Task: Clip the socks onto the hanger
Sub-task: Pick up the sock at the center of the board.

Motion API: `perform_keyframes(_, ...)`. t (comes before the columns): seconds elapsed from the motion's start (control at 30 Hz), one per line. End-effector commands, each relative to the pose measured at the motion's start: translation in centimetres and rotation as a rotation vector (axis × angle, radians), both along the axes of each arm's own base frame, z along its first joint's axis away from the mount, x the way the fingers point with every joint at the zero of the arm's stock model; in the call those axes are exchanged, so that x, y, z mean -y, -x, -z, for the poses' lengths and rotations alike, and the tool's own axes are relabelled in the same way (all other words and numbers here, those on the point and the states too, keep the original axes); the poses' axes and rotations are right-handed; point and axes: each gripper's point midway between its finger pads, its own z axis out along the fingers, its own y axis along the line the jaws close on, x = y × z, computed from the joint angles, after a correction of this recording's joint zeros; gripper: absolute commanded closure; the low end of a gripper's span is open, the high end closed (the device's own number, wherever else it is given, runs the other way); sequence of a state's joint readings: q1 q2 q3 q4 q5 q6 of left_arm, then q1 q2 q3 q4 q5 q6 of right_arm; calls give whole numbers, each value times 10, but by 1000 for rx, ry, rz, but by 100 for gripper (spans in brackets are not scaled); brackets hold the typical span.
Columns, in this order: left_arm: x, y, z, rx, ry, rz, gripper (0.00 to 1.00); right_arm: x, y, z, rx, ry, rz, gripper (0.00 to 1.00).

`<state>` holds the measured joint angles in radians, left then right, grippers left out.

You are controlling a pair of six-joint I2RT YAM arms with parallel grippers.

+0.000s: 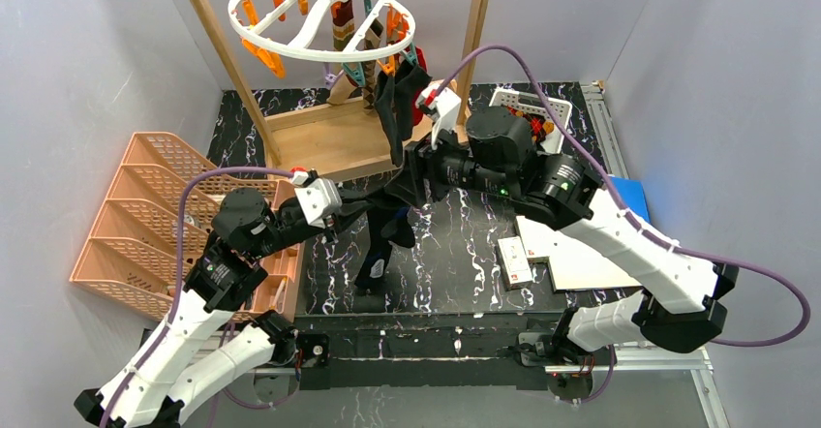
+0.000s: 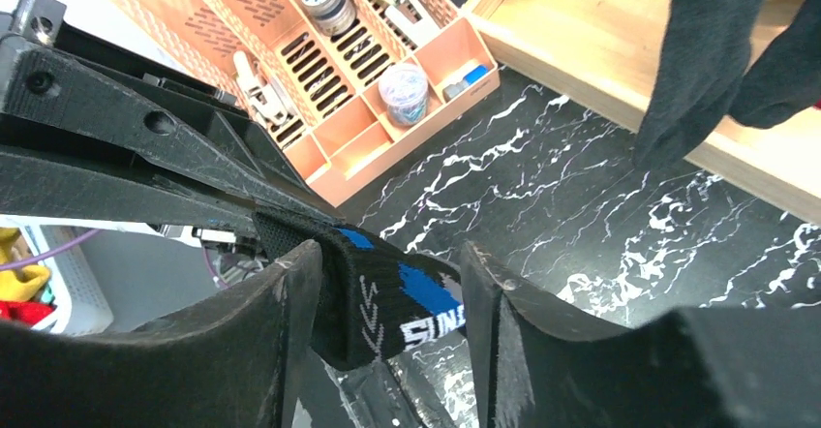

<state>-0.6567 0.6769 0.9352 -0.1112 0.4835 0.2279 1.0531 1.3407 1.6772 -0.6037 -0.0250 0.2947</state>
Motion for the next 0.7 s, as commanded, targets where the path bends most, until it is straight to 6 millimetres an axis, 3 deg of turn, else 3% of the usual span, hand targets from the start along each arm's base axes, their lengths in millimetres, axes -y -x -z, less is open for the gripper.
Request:
perform_keyframes(0.0,-3,2,-9,27,35,-11,100,17,-2,-42,59,-117,66,34)
perform_keyframes(0.13,-5,0,-5,19,34,-29,100,29,-3,-49,80,-136,104,30)
perform_keyframes(0.37,-24,-25,11,-71,101,-235,100,67,-31,-56,166,-108,327,21)
perform_keyframes(0.57,-40,-44,11,-140,345,-382,100,56,-62,-48,176,-96,387,18)
perform_keyframes(0.67,-50,-54,7,-131,375,-461,100,45,-78,-58,195,-149,393,19)
